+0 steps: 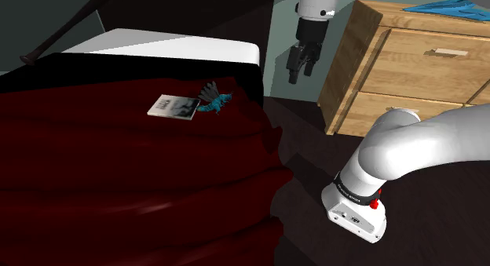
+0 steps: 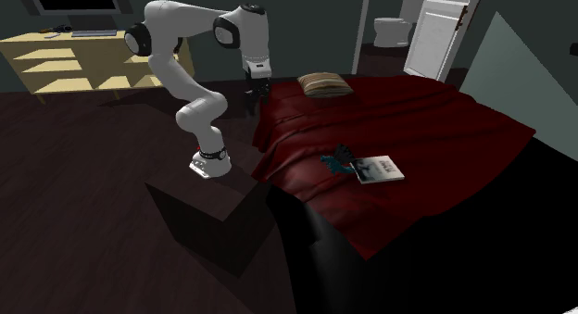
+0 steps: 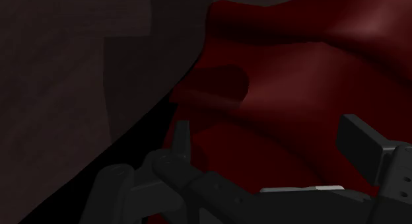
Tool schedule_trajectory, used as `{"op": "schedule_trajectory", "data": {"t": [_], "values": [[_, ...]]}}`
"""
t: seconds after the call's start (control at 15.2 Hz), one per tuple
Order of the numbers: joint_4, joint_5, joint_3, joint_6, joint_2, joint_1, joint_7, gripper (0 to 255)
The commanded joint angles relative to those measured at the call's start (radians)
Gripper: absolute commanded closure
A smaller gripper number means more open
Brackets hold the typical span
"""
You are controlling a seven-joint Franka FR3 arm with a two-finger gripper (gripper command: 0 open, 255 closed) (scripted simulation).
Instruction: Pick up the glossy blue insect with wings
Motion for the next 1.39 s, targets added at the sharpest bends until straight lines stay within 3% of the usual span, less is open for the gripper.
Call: {"op": "schedule_trajectory", "data": {"t": [0.0,0.66,1.32], "values": [[0.000,0.000,0.000,0.000,0.000,0.000,0.000,0],[0.221,0.001,0.035,0.174,0.424,0.034,-0.029,0],[0.568,-0.027,0.071,0.213,0.840,0.063,-0.040,0]]}}
